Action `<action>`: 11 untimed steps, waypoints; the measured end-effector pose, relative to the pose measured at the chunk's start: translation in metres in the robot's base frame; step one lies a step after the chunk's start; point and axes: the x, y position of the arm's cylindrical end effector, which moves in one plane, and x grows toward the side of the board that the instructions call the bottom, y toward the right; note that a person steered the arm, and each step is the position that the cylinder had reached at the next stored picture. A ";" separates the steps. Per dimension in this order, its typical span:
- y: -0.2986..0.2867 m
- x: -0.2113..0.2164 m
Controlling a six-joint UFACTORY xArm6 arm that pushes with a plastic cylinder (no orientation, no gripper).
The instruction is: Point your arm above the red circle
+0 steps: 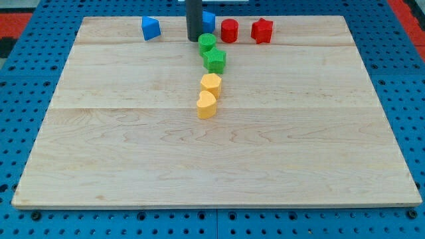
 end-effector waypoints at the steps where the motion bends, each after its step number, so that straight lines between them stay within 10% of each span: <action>1: -0.014 -0.010; 3: -0.044 -0.068; 8: -0.026 -0.032; 11: -0.021 0.277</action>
